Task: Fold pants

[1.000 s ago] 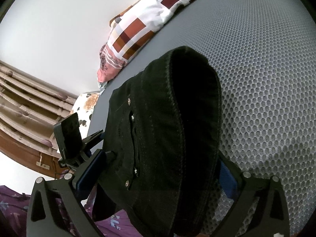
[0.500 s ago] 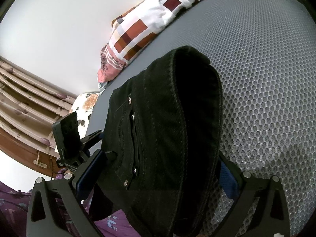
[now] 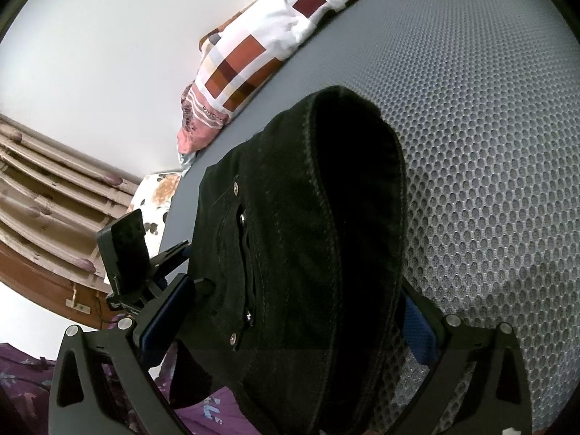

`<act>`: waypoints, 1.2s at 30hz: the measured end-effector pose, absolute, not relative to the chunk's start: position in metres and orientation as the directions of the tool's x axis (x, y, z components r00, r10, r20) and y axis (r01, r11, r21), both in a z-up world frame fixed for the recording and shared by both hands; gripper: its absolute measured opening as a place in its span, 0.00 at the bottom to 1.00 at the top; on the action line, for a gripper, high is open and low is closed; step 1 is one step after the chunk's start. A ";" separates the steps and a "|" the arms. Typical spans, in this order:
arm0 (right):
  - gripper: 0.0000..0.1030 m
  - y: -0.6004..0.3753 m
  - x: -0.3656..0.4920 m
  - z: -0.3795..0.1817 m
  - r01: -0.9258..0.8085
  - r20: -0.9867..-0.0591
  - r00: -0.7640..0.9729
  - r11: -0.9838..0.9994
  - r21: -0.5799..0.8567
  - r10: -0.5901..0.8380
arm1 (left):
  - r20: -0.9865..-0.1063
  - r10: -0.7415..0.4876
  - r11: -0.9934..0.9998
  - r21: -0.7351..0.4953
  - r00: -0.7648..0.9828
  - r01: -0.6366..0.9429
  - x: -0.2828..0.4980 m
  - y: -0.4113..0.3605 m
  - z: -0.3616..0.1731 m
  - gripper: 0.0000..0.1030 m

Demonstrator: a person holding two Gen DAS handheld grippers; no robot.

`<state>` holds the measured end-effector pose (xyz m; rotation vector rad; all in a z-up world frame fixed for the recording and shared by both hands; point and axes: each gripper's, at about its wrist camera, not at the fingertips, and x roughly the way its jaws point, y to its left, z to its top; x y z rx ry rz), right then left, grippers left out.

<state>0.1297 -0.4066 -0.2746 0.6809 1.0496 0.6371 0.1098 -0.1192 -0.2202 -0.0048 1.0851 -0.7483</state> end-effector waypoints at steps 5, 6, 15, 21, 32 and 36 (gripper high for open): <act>0.99 -0.408 0.132 -0.274 -0.156 -0.560 0.357 0.639 0.754 0.748 | -0.742 -0.635 0.722 -0.471 0.216 0.506 0.118 -0.103 -0.219 0.95; 0.99 -0.407 0.132 -0.273 -0.160 -0.561 0.357 0.641 0.751 0.746 | -0.734 -0.646 0.717 -0.488 0.210 0.498 0.119 -0.101 -0.219 0.95; 0.66 -0.416 0.129 -0.276 -0.159 -0.590 0.361 0.672 0.724 0.722 | -0.625 -0.777 0.600 -0.696 0.077 0.395 0.134 -0.072 -0.225 0.91; 0.65 -0.426 0.135 -0.282 -0.138 -0.558 0.338 0.626 0.767 0.758 | -0.562 -0.822 0.496 -0.787 -0.094 0.367 0.143 -0.068 -0.230 0.91; 0.69 -0.418 0.142 -0.282 -0.143 -0.554 0.281 0.605 0.783 0.784 | -0.549 -0.826 0.462 -0.789 -0.127 0.405 0.135 -0.077 -0.232 0.91; 0.60 -0.430 0.146 -0.286 -0.124 -0.564 0.212 0.595 0.794 0.798 | -0.567 -0.812 0.470 -0.776 -0.140 0.421 0.134 -0.078 -0.231 0.91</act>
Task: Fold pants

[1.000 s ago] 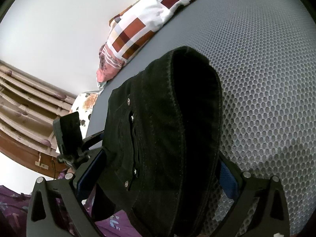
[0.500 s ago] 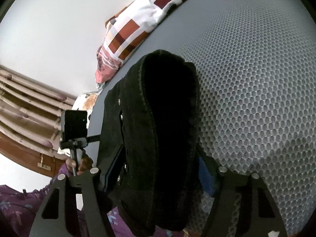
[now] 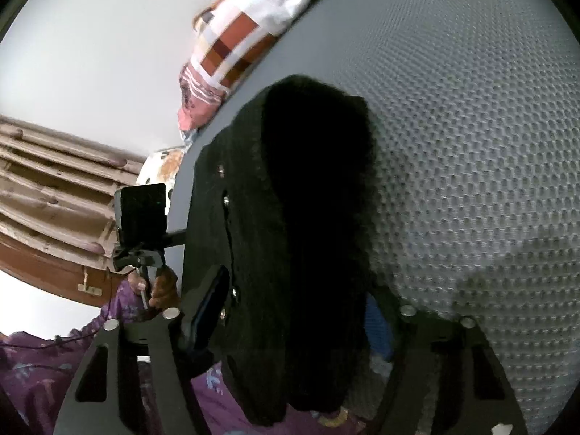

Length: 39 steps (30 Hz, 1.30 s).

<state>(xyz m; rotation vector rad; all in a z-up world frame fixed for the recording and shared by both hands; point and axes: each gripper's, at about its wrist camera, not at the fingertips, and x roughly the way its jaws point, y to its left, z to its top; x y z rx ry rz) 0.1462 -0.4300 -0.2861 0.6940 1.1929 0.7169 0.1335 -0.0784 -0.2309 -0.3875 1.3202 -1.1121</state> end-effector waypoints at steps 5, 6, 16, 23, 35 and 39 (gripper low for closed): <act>0.61 -0.438 0.151 -0.292 -0.075 -0.544 0.174 0.561 0.824 0.821 | -0.563 -0.821 0.485 -0.778 -0.100 0.400 0.134 -0.080 -0.229 0.91; 0.62 -0.437 0.150 -0.291 -0.080 -0.542 0.177 0.561 0.824 0.822 | -0.563 -0.823 0.492 -0.771 -0.074 0.404 0.131 -0.080 -0.229 0.91; 0.34 -0.416 0.149 -0.289 -0.124 -0.501 0.217 0.533 0.837 0.838 | -0.577 -0.817 0.528 -0.755 -0.012 0.389 0.125 -0.067 -0.232 0.74; 0.36 -0.419 0.156 -0.300 -0.081 -0.506 0.175 0.524 0.848 0.845 | -0.567 -0.823 0.519 -0.768 -0.022 0.376 0.128 -0.068 -0.233 0.74; 0.29 -0.409 0.130 -0.288 -0.074 -0.448 0.255 0.479 0.874 0.857 | -0.570 -0.817 0.563 -0.761 0.083 0.323 0.110 -0.052 -0.233 0.34; 0.29 -0.408 0.118 -0.292 -0.050 -0.421 0.270 0.449 0.892 0.866 | -0.578 -0.813 0.564 -0.752 0.068 0.342 0.106 -0.048 -0.231 0.34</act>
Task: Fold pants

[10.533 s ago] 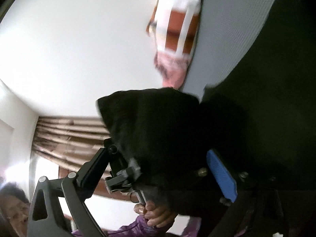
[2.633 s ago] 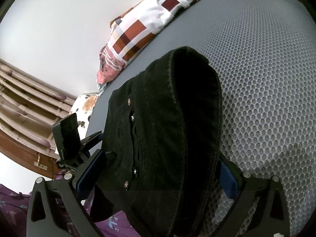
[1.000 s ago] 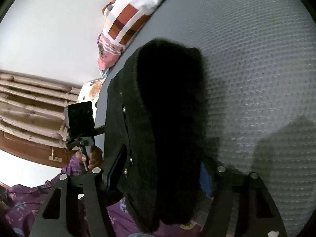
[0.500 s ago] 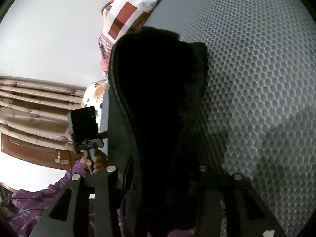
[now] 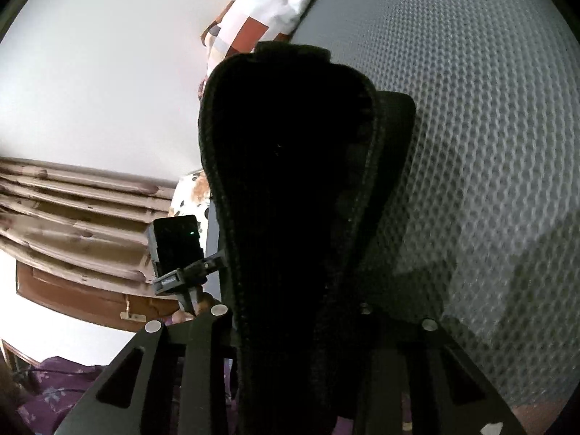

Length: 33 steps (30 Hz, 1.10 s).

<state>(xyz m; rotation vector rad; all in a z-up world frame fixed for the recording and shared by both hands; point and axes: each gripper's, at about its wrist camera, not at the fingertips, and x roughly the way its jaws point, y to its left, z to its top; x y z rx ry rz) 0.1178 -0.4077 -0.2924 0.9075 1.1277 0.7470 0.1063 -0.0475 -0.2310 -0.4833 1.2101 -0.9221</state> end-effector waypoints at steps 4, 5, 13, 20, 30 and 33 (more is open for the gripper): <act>0.29 -0.413 0.113 -0.302 -0.011 -0.421 0.283 0.442 0.897 0.862 | -0.590 -0.805 0.574 -0.745 0.067 0.341 0.104 -0.041 -0.236 0.34; 0.29 -0.414 0.113 -0.301 -0.011 -0.427 0.285 0.449 0.894 0.858 | -0.594 -0.801 0.579 -0.739 0.074 0.346 0.103 -0.041 -0.234 0.34; 0.29 -0.391 0.109 -0.283 -0.026 -0.416 0.302 0.444 0.896 0.858 | -0.603 -0.786 0.601 -0.693 0.137 0.399 0.092 -0.066 -0.207 0.34; 0.29 -0.378 0.090 -0.287 -0.007 -0.372 0.319 0.395 0.919 0.872 | -0.664 -0.728 0.659 -0.610 0.168 0.440 0.072 -0.064 -0.202 0.34; 0.29 -0.369 0.089 -0.294 0.025 -0.399 0.334 0.416 0.909 0.854 | -0.706 -0.671 0.710 -0.522 0.228 0.473 0.065 -0.068 -0.206 0.34; 0.29 -0.362 0.096 -0.289 0.021 -0.393 0.340 0.411 0.911 0.854 | -0.708 -0.654 0.720 -0.476 0.267 0.505 0.059 -0.075 -0.199 0.32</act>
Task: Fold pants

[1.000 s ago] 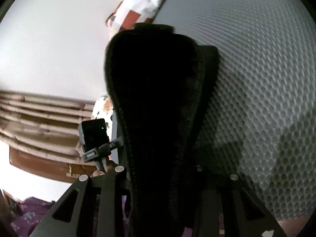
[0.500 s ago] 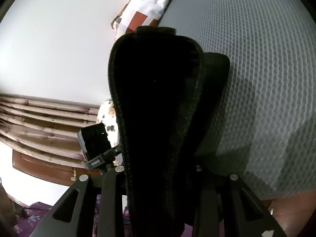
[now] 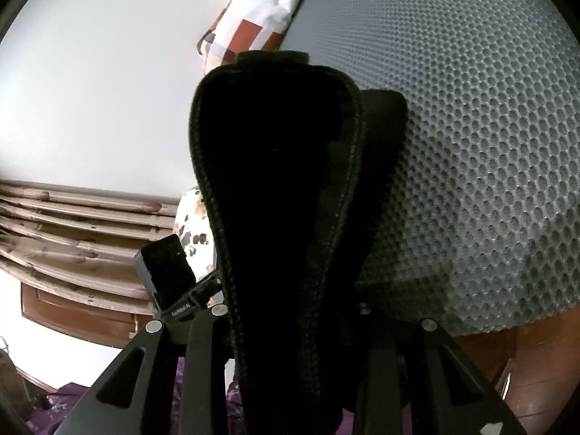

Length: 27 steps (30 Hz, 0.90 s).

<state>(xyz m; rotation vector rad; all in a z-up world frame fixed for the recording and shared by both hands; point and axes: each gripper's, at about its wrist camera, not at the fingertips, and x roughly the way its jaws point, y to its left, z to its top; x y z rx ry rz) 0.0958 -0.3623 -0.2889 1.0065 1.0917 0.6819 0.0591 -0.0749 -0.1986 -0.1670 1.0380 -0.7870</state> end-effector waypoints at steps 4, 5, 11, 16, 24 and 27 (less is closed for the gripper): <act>0.29 -0.353 0.096 -0.279 0.005 -0.371 0.343 0.394 0.919 0.863 | -0.704 -0.651 0.726 -0.469 0.282 0.503 0.060 -0.074 -0.194 0.32; 0.29 -0.352 0.096 -0.279 0.002 -0.368 0.342 0.391 0.920 0.865 | -0.703 -0.651 0.726 -0.469 0.286 0.502 0.060 -0.072 -0.193 0.32; 0.29 -0.337 0.104 -0.275 -0.010 -0.348 0.335 0.373 0.928 0.875 | -0.714 -0.619 0.750 -0.412 0.329 0.518 0.056 -0.068 -0.182 0.32; 0.29 -0.325 0.112 -0.270 -0.024 -0.333 0.328 0.360 0.933 0.884 | -0.713 -0.602 0.767 -0.390 0.360 0.509 0.055 -0.055 -0.176 0.32; 0.29 -0.303 0.126 -0.261 -0.059 -0.312 0.308 0.345 0.937 0.899 | -0.713 -0.577 0.790 -0.364 0.398 0.493 0.056 -0.028 -0.165 0.32; 0.29 -0.291 0.134 -0.258 -0.074 -0.309 0.295 0.344 0.936 0.904 | -0.711 -0.568 0.800 -0.357 0.414 0.483 0.058 -0.020 -0.162 0.32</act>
